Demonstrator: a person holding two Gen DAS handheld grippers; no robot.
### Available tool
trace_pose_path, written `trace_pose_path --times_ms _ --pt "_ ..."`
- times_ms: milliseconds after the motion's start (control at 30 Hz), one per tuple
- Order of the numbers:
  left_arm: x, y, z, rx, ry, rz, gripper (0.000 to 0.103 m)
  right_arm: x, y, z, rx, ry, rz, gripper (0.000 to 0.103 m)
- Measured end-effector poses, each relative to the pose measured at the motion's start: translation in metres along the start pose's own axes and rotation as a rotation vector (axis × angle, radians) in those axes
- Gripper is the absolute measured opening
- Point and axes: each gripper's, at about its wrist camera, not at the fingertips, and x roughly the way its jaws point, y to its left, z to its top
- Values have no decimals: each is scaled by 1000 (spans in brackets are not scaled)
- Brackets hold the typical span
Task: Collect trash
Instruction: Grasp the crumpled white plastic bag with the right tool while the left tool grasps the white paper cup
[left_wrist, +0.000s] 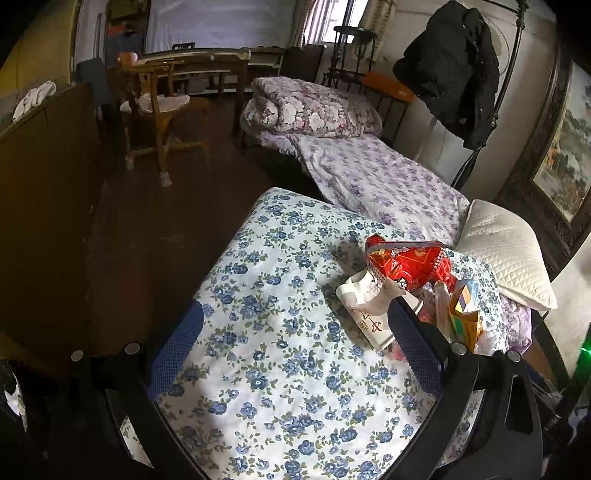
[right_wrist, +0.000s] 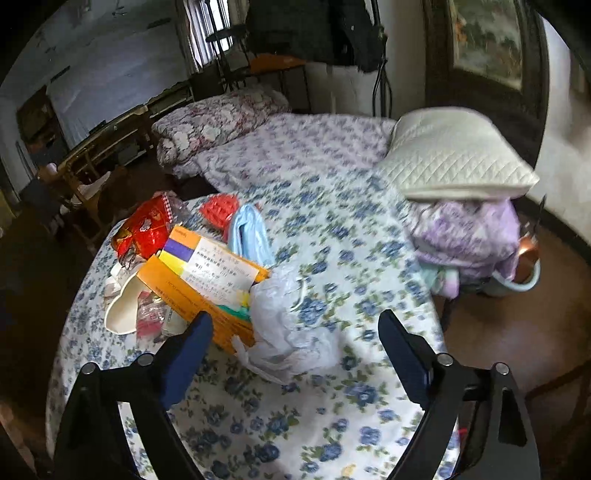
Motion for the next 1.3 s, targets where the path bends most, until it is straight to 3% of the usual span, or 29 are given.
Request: trace_pose_path --times_ms 67,100,133,167,233,400,533,600,700,833,1300 --pt "-1 -2 -1 4 -2 5 96 15 2 -3 -5 36 -20 85" --pt "0 -4 -1 6 -2 7 96 23 3 -5 -6 59 -32 78" --pt "1 -5 -2 10 0 9 96 31 1 -10 4 93 -20 46" --pt "2 -7 -2 14 3 11 96 31 0 -12 4 88 -31 29" --pt "4 -7 -2 15 4 30 96 22 1 -14 3 80 -34 22" --pt "8 5 3 14 -21 102 96 -18 -6 -28 115 79 -30 22" --pt "15 1 -2 59 22 23 96 -33 -4 -48 197 102 68 22" --pt "21 -22 -12 155 34 39 96 -26 5 -53 159 125 91 22" --pt "35 -61 -30 341 1 171 96 -15 13 -56 134 165 111 22" --pt "61 -82 -47 447 52 200 96 -15 6 -58 144 167 116 23" --pt "93 -90 -40 410 103 109 95 -22 3 -59 152 146 158 24"
